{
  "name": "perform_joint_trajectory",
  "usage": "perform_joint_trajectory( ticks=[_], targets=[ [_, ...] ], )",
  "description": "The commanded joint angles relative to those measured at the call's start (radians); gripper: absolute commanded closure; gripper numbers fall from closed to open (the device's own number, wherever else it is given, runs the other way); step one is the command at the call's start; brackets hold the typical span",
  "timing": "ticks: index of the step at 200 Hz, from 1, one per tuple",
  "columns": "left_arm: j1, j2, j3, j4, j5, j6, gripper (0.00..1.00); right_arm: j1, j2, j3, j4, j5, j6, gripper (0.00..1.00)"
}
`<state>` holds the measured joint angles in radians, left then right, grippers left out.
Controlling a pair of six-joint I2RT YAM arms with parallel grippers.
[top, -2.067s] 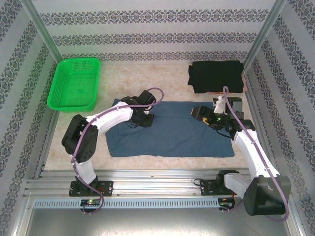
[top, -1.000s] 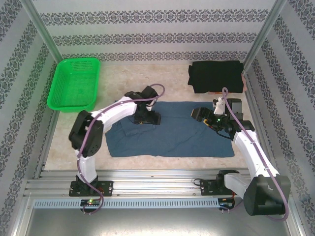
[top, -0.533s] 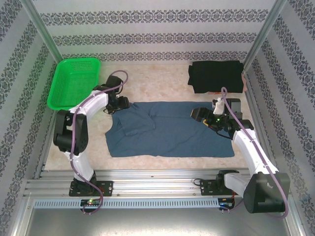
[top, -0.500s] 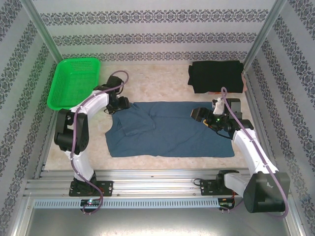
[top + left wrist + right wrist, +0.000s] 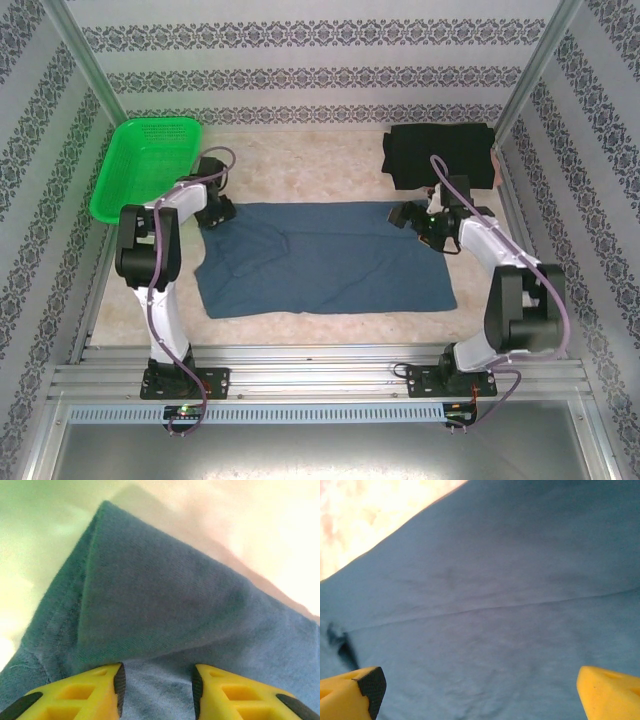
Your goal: Fold and stack the t-shirts
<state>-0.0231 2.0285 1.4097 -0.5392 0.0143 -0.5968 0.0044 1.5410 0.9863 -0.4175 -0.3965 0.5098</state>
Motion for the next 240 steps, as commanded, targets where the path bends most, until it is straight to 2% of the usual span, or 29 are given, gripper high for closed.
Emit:
perform_joint_trajectory(
  ticks=[1,19,52,68,95,116,151,168,178,219,240],
  targets=[
    [0.004,0.035,0.037,0.027,0.025,-0.015,0.55,0.014,0.120,0.123,-0.008,0.115,0.031,0.03],
    [-0.009,0.063,0.055,0.057,0.082,-0.027,0.52,0.015,0.218,0.210,-0.011,0.105,0.046,0.05],
    [-0.012,0.084,0.077,0.036,0.043,-0.030,0.52,0.035,0.338,0.368,-0.021,0.127,0.066,0.10],
    [-0.014,0.099,0.089,0.035,0.050,-0.033,0.52,0.037,0.413,0.435,-0.040,0.114,0.112,0.26],
    [-0.021,0.096,0.087,0.044,0.049,-0.056,0.52,0.040,0.456,0.449,-0.087,0.184,0.205,0.65],
    [-0.031,0.089,0.085,0.056,0.044,-0.071,0.53,0.050,0.480,0.454,-0.139,0.242,0.236,0.78],
    [-0.038,0.106,0.114,0.070,0.044,-0.102,0.53,0.059,0.563,0.536,-0.221,0.307,0.265,0.81],
    [-0.039,0.134,0.159,0.059,0.037,-0.106,0.53,0.057,0.616,0.614,-0.254,0.330,0.268,0.74],
    [-0.040,0.151,0.186,0.056,0.034,-0.104,0.53,0.053,0.651,0.668,-0.273,0.335,0.271,0.73],
    [-0.040,0.255,0.347,0.029,0.044,-0.084,0.53,0.021,0.801,0.912,-0.322,0.275,0.295,0.73],
    [-0.041,0.244,0.396,0.049,0.103,-0.097,0.44,0.007,0.842,1.014,-0.315,0.203,0.272,0.72]
  ],
)
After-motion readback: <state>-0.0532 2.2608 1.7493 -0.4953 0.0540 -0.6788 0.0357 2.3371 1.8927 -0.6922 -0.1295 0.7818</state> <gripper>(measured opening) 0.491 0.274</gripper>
